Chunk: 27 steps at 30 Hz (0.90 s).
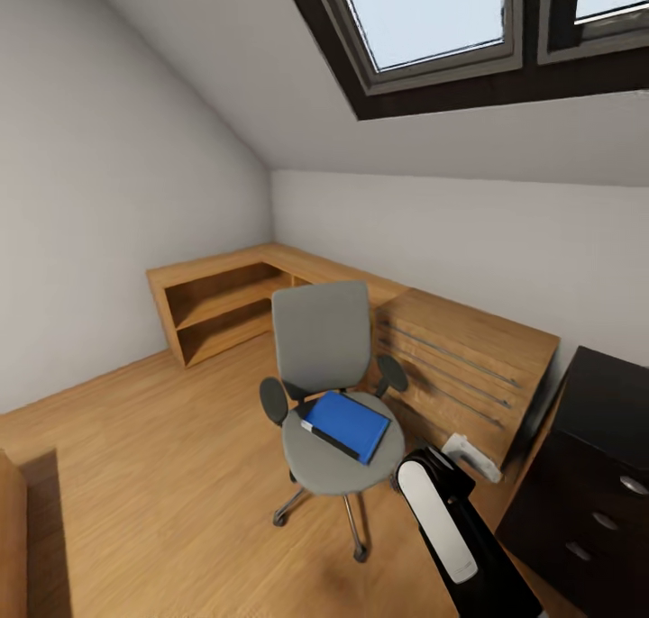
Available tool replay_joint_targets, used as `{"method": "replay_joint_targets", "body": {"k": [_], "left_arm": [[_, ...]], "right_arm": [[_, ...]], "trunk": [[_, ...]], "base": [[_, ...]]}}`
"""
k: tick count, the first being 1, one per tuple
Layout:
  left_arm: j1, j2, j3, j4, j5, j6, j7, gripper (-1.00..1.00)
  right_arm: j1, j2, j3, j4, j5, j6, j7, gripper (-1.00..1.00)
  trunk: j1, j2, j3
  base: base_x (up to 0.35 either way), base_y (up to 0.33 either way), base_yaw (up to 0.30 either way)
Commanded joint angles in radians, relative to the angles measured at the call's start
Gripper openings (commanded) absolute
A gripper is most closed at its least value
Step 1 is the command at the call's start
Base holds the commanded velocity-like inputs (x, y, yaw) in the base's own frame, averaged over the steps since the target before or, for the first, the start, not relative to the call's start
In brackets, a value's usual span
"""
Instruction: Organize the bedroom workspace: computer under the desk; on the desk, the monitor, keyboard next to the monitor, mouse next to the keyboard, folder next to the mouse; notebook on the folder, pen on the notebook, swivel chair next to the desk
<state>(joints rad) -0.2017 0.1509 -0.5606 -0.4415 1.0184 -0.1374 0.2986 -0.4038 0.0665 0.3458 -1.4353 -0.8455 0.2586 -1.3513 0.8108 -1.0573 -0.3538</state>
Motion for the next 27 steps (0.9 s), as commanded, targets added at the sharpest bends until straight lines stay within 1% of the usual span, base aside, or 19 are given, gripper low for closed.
{"method": "replay_joint_targets", "body": {"k": [1,5,9,14,15,17,19,20,21,22,24,25,26,27], "left_arm": [[-0.001,0.001,-0.009,0.000,0.009,-0.005,0.007,1.00],[0.000,0.000,-0.011,0.050,0.009,-0.005,0.007,1.00],[0.000,-0.002,-0.013,0.067,0.008,-0.005,0.007,1.00],[-0.001,-0.020,-0.013,0.074,0.006,-0.005,0.005,1.00],[-0.001,-0.032,-0.017,0.093,0.003,-0.005,0.005,1.00],[0.000,-0.039,-0.019,0.111,0.001,-0.005,0.005,1.00],[0.000,-0.050,-0.021,0.124,0.000,-0.005,0.005,1.00],[-0.001,-0.054,-0.022,0.128,-0.001,-0.005,0.005,1.00],[0.000,-0.056,-0.022,0.129,-0.001,-0.004,0.005,1.00],[0.000,-0.058,-0.023,0.131,-0.001,-0.004,0.005,1.00],[0.000,-0.063,-0.025,0.132,-0.002,-0.002,0.004,1.00],[0.000,-0.069,-0.030,0.133,-0.007,-0.001,0.004,1.00],[0.000,-0.072,-0.038,0.133,-0.014,-0.001,0.004,1.00],[0.000,-0.073,-0.043,0.134,-0.018,-0.001,0.005,1.00]], "right_arm": [[-0.001,-0.001,0.001,-0.001,-0.003,0.008,-0.005,-1.00],[-0.001,-0.010,0.001,-0.003,-0.003,0.008,-0.003,-1.00],[-0.001,-0.013,0.001,-0.003,-0.003,0.008,0.004,-1.00],[-0.001,-0.030,0.001,-0.004,-0.004,0.008,0.032,-1.00],[-0.001,-0.040,0.001,-0.004,-0.004,0.013,0.074,-1.00],[-0.001,-0.048,0.001,-0.004,-0.005,0.027,0.105,-1.00],[-0.001,-0.056,0.000,-0.004,-0.012,0.052,0.152,-1.00],[-0.001,-0.060,-0.001,-0.003,-0.038,0.072,0.186,-1.00],[-0.001,-0.063,-0.001,-0.003,-0.051,0.080,0.197,-1.00],[-0.001,-0.073,-0.001,-0.003,-0.078,0.094,0.222,-1.00],[-0.001,-0.106,-0.002,-0.001,-0.128,0.115,0.294,-1.00],[-0.001,-0.140,-0.002,0.003,-0.153,0.122,0.366,-1.00],[-0.001,-0.160,-0.002,0.004,-0.161,0.125,0.410,-1.00],[-0.001,-0.168,-0.002,0.005,-0.164,0.126,0.426,-1.00]], "trunk": [[-0.004,0.006,0.002],[-0.020,0.034,0.015],[-0.035,0.062,0.027],[-0.054,0.097,0.043],[-0.058,0.104,0.046],[-0.066,0.118,0.052],[-0.073,0.132,0.058],[-0.077,0.139,0.062],[-0.081,0.146,0.065],[-0.085,0.153,0.068],[-0.093,0.167,0.074],[-0.096,0.174,0.077],[-0.100,0.181,0.080],[-0.104,0.188,0.083]], "base": [[-0.253,-0.075,-0.296],[-0.111,-0.036,-0.297],[-0.024,-0.008,-0.297],[-0.005,-0.002,-0.297],[-0.001,0.000,-0.298],[0.000,0.000,-0.298],[0.000,0.000,-0.298],[0.000,0.000,-0.299],[0.000,0.000,-0.299],[0.000,0.000,-0.299],[0.000,0.000,-0.295],[0.000,0.000,-0.178],[0.000,0.000,-0.114],[0.000,0.000,-0.091]]}}
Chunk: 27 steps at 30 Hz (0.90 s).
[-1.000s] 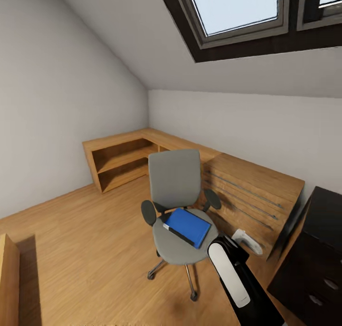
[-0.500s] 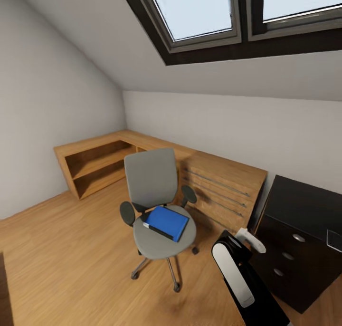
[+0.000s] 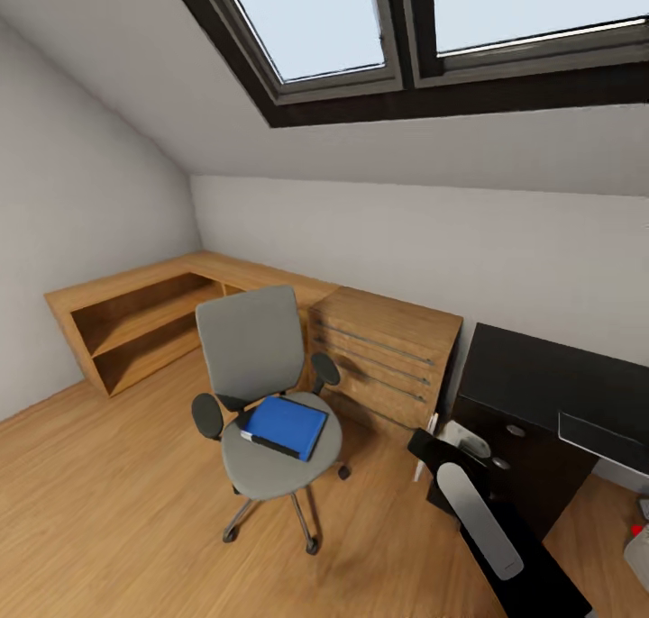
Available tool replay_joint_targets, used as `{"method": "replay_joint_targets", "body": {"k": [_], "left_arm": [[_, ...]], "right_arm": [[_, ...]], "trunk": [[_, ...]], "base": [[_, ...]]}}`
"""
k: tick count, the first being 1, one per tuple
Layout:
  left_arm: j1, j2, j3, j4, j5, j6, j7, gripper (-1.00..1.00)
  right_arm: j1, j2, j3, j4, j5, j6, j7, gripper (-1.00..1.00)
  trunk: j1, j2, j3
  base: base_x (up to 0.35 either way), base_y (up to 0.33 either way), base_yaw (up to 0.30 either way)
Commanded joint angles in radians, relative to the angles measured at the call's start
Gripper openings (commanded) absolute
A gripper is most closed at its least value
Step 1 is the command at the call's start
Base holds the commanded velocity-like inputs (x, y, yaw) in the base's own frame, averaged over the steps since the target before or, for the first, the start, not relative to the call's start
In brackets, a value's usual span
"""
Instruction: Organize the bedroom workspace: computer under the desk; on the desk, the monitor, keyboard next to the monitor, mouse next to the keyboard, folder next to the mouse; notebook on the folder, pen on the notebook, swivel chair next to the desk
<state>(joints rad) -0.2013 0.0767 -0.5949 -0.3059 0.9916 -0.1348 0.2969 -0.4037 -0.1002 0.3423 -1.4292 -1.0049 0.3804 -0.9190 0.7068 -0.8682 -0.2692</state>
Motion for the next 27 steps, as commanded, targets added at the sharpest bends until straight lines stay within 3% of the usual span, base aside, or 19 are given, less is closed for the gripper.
{"method": "replay_joint_targets", "body": {"k": [1,5,16,20,27], "left_arm": [[-0.001,-0.002,-0.023,-0.001,-0.001,-0.003,0.006,1.00],[-0.001,-0.004,-0.036,-0.001,-0.009,-0.003,0.007,1.00],[-0.001,-0.004,-0.040,-0.001,-0.011,-0.004,0.007,1.00],[-0.001,-0.004,-0.038,-0.001,-0.015,-0.010,0.007,1.00],[-0.001,-0.005,-0.037,-0.001,-0.015,-0.061,0.007,1.00]], "right_arm": [[-0.001,-0.016,0.002,0.000,-0.008,0.007,0.023,-1.00],[-0.001,-0.028,0.005,-0.001,-0.012,0.010,0.043,-1.00],[-0.002,-0.026,0.009,-0.007,-0.011,0.152,0.048,-1.00],[-0.003,-0.032,0.005,-0.092,0.015,0.228,0.020,-1.00],[-0.003,-0.032,0.008,-0.129,0.040,0.243,0.004,-1.00]], "trunk": [[-0.004,0.006,0.002],[-0.019,0.034,0.014],[-0.061,0.111,0.049],[-0.077,0.139,0.061],[-0.103,0.188,0.083]], "base": [[0.000,0.000,-0.047],[0.000,0.000,-0.022],[0.000,0.000,-0.001],[0.000,0.000,0.000],[0.000,0.000,0.000]]}}
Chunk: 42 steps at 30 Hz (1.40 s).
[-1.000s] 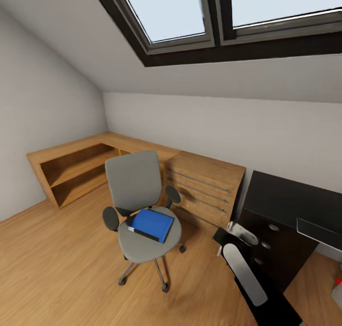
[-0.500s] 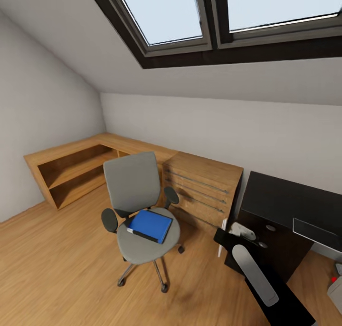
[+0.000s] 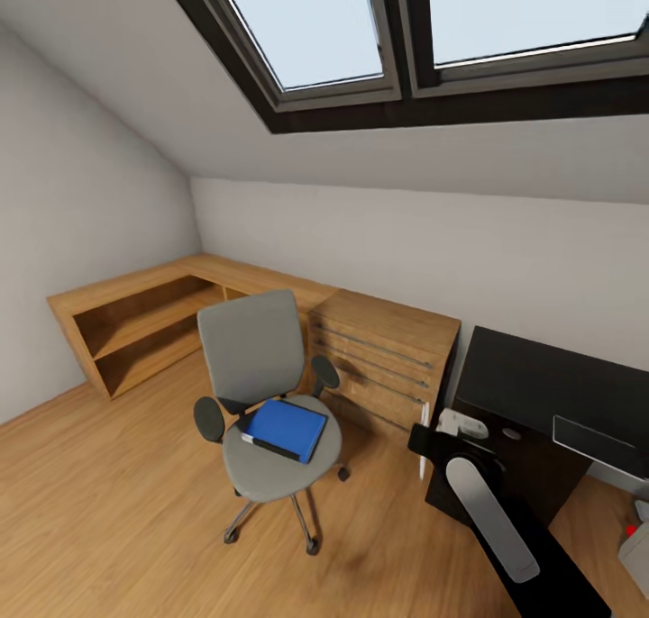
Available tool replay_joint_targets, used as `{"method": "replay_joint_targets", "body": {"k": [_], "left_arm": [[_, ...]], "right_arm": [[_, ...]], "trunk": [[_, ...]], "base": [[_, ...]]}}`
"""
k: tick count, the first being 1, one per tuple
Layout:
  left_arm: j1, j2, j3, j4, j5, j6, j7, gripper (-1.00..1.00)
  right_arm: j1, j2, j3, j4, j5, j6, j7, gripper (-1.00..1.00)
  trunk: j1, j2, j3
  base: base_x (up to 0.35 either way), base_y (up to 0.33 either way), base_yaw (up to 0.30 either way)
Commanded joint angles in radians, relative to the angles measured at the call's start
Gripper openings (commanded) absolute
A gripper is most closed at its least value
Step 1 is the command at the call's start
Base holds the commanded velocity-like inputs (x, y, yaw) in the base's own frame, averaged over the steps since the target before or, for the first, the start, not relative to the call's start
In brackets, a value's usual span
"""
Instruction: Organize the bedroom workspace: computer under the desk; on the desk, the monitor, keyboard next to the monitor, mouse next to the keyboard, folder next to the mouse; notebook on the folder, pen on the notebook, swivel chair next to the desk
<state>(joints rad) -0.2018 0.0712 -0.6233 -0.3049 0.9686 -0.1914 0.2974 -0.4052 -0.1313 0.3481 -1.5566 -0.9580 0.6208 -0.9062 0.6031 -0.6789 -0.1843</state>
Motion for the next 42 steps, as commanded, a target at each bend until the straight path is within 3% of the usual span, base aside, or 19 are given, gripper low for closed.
{"method": "replay_joint_targets", "body": {"k": [1,10,14,15,26,31,33,35,36,39,40,42], "left_arm": [[-0.001,0.001,-0.009,-0.003,0.008,-0.026,0.006,1.00],[0.000,0.000,-0.009,-0.003,0.009,-0.040,0.006,1.00],[-0.001,-0.016,-0.008,-0.003,0.007,-0.049,0.005,1.00],[-0.001,-0.031,-0.008,0.010,0.008,-0.084,0.005,1.00],[-0.001,-0.036,-0.009,0.024,-0.020,-0.095,0.005,1.00],[0.000,-0.035,-0.025,0.003,-0.027,-0.094,0.005,1.00],[0.000,-0.037,-0.031,-0.048,-0.032,-0.087,0.007,1.00],[0.000,-0.038,-0.035,-0.152,-0.062,-0.065,0.010,1.00],[0.000,-0.039,-0.033,-0.411,-0.167,0.146,0.064,1.00],[0.000,-0.043,-0.032,-0.559,-0.188,0.243,0.142,1.00],[0.000,-0.051,-0.032,-0.629,-0.193,0.269,0.182,1.00],[0.000,-0.061,-0.032,-0.680,-0.197,0.283,0.205,1.00]], "right_arm": [[-0.001,-0.001,0.003,-0.003,-0.006,0.003,-0.009,-1.00],[-0.001,0.006,0.008,-0.002,-0.005,-0.003,-0.009,-1.00],[-0.001,0.008,0.011,-0.005,-0.003,-0.005,-0.009,-1.00],[-0.001,0.008,0.013,-0.005,-0.004,-0.006,-0.007,-1.00],[-0.001,0.009,0.018,-0.002,-0.002,-0.006,-0.004,-1.00],[-0.001,0.007,0.053,-0.002,0.000,-0.006,-0.004,-1.00],[-0.001,0.007,0.060,-0.002,0.001,-0.006,-0.004,-1.00],[-0.001,0.006,0.064,-0.002,0.004,-0.006,-0.003,-1.00],[-0.001,0.002,0.066,0.001,0.007,-0.006,-0.003,-1.00],[-0.001,0.001,0.065,0.003,0.023,-0.006,-0.003,-1.00],[-0.001,0.001,0.065,0.004,0.050,-0.006,-0.003,-1.00],[-0.001,0.002,0.065,0.005,0.084,-0.006,-0.003,-1.00]], "trunk": [[-0.004,0.006,0.002],[-0.038,0.069,0.030],[-0.038,0.069,0.030],[-0.038,0.069,0.030],[-0.038,0.069,0.031],[-0.038,0.069,0.031],[-0.038,0.069,0.031],[-0.038,0.069,0.030],[-0.038,0.069,0.029],[-0.038,0.069,0.027],[-0.038,0.069,0.026],[-0.038,0.069,0.026]], "base": [[0.000,0.000,0.000],[0.000,0.000,0.000],[0.000,0.000,-0.019],[0.000,0.000,-0.219],[0.199,0.000,-0.259],[0.319,0.000,-0.273],[0.321,0.000,-0.272],[0.321,-0.023,-0.265],[0.322,-0.064,-0.202],[0.322,-0.069,-0.153],[0.322,-0.094,-0.052],[0.322,-0.105,-0.034]]}}
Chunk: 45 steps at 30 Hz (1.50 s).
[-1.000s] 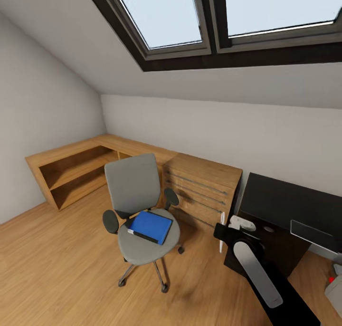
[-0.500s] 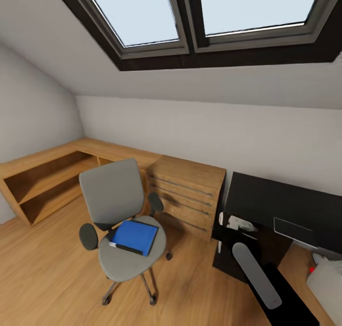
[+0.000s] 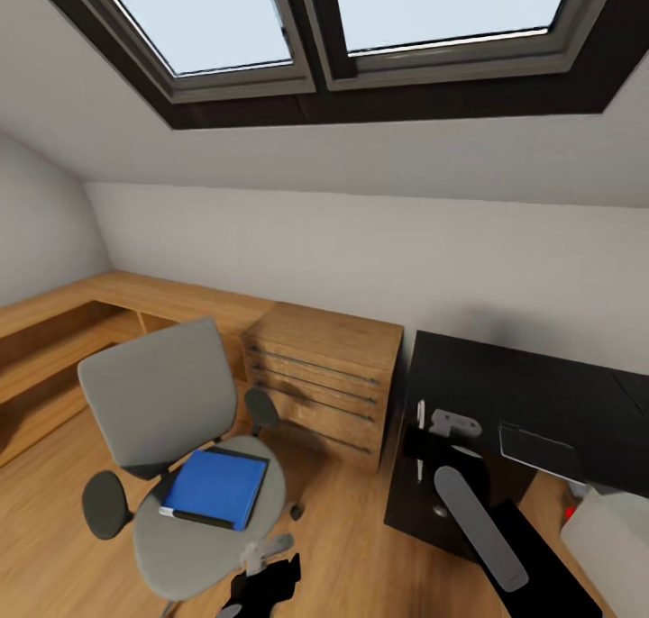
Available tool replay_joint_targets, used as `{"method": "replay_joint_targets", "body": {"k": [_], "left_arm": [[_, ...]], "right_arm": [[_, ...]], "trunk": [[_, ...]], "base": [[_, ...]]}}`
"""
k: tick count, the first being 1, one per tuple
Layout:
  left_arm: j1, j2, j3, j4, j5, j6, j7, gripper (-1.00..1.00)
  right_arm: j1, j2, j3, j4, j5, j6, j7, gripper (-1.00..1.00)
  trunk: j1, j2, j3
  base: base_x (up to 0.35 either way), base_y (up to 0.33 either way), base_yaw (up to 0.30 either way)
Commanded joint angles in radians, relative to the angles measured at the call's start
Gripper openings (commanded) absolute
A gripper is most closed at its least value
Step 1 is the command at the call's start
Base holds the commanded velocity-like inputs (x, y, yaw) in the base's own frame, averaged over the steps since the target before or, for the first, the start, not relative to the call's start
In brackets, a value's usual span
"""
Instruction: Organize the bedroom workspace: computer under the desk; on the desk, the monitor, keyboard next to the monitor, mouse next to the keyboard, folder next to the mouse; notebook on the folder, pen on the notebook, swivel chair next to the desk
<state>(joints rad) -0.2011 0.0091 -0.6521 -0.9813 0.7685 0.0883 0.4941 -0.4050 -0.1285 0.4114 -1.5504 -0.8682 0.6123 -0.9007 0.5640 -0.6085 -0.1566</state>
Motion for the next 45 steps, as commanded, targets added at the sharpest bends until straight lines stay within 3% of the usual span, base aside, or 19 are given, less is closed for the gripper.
{"method": "replay_joint_targets", "body": {"k": [1,3,7,11,19,24,28,33,37,42,45], "left_arm": [[-0.001,-0.003,-0.003,-0.020,0.003,0.007,0.013,1.00],[-0.001,-0.010,-0.003,-0.079,0.001,0.024,0.026,1.00],[-0.001,-0.013,-0.002,-0.121,0.002,0.059,0.034,1.00],[-0.001,-0.012,0.006,-0.077,0.003,0.069,0.038,1.00],[-0.001,-0.003,0.007,-0.059,-0.001,0.067,0.039,1.00],[-0.001,-0.003,0.003,-0.070,-0.001,0.063,0.040,1.00],[-0.001,-0.003,-0.001,-0.081,-0.002,0.043,0.040,1.00],[-0.001,-0.003,-0.003,-0.083,-0.019,0.038,0.041,1.00],[-0.001,-0.003,-0.003,-0.083,-0.032,0.038,0.040,1.00],[0.000,-0.003,-0.003,-0.083,-0.034,0.038,0.039,1.00],[-0.001,-0.003,-0.004,-0.084,-0.034,0.038,0.038,1.00]], "right_arm": [[-0.001,0.000,0.002,-0.001,0.005,0.002,-0.009,-1.00],[-0.001,0.000,0.003,0.004,0.037,0.002,-0.006,-1.00],[-0.001,0.000,-0.001,0.021,0.056,0.001,0.016,-1.00],[-0.001,-0.002,-0.008,0.054,0.067,0.001,0.067,-1.00],[-0.002,-0.002,-0.031,0.075,0.119,0.002,0.079,-1.00],[-0.005,-0.003,-0.055,0.103,0.128,0.003,0.086,-1.00],[-0.021,-0.006,-0.077,0.219,0.146,0.003,0.154,-1.00],[-0.068,-0.038,-0.084,0.338,0.164,0.003,0.260,-1.00],[-0.093,-0.055,-0.126,0.410,0.168,0.001,0.294,-1.00],[-0.150,-0.068,-0.150,0.542,0.172,-0.034,0.355,-1.00],[-0.201,-0.072,-0.154,0.664,0.203,-0.072,0.422,-1.00]], "trunk": [[0.001,-0.002,-0.002],[0.001,-0.002,-0.002],[0.001,-0.002,-0.002],[0.001,-0.002,-0.002],[0.001,-0.002,-0.002],[0.001,-0.002,-0.002],[0.001,-0.002,-0.002],[0.001,-0.002,-0.002],[0.001,-0.002,-0.002],[0.001,-0.002,-0.002],[0.001,-0.002,-0.002]], "base": [[0.322,-0.112,-0.021],[0.322,-0.118,-0.011],[0.322,-0.122,-0.004],[0.322,-0.078,-0.001],[0.322,-0.013,0.000],[0.322,-0.002,0.000],[0.322,-0.070,0.000],[0.300,-0.164,0.000],[0.138,-0.129,0.000],[0.025,-0.024,0.000],[0.005,-0.005,0.000]]}}
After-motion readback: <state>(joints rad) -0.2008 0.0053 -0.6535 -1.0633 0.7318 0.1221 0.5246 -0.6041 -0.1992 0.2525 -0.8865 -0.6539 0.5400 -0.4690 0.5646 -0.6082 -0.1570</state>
